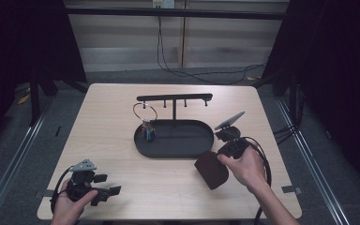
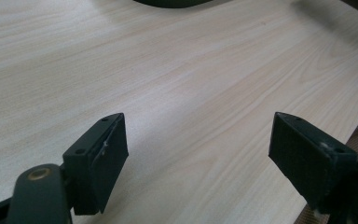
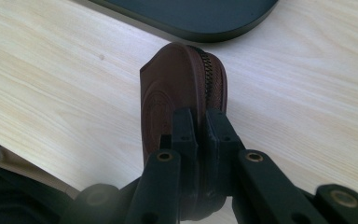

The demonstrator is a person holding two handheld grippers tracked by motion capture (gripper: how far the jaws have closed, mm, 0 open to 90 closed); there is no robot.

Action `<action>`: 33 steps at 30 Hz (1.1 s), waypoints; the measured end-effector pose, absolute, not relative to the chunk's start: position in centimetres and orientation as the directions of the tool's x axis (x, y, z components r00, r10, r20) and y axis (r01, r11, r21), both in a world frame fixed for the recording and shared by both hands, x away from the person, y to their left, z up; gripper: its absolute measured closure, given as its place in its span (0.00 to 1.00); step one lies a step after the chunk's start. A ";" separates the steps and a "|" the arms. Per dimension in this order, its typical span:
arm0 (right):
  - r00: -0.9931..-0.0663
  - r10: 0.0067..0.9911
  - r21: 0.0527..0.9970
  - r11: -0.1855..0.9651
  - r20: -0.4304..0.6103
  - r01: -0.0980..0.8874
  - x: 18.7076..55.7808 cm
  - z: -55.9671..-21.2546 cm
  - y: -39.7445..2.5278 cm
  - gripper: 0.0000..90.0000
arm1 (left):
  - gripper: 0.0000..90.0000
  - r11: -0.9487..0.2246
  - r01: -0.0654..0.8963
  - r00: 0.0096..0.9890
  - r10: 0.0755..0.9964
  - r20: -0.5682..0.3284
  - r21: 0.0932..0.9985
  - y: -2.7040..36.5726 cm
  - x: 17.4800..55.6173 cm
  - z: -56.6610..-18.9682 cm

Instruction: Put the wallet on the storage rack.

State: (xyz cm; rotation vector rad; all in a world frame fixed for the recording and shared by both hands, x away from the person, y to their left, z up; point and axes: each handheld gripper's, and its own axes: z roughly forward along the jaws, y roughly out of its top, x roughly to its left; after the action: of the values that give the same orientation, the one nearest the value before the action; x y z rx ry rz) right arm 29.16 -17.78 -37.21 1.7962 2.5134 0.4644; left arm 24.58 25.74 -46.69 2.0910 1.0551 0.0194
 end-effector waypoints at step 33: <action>-0.308 0.948 0.247 0.280 0.083 0.928 31.8 -33.4 -18.4 0.93 | 0.20 -0.363 0.670 0.672 0.667 -0.322 0.647 25.6 24.5 -46.7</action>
State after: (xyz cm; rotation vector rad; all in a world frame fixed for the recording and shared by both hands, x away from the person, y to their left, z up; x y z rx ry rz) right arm 31.78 -18.38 -33.42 1.7988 2.4478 0.3832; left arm 24.54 25.61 -46.71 2.0950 1.0276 -0.0052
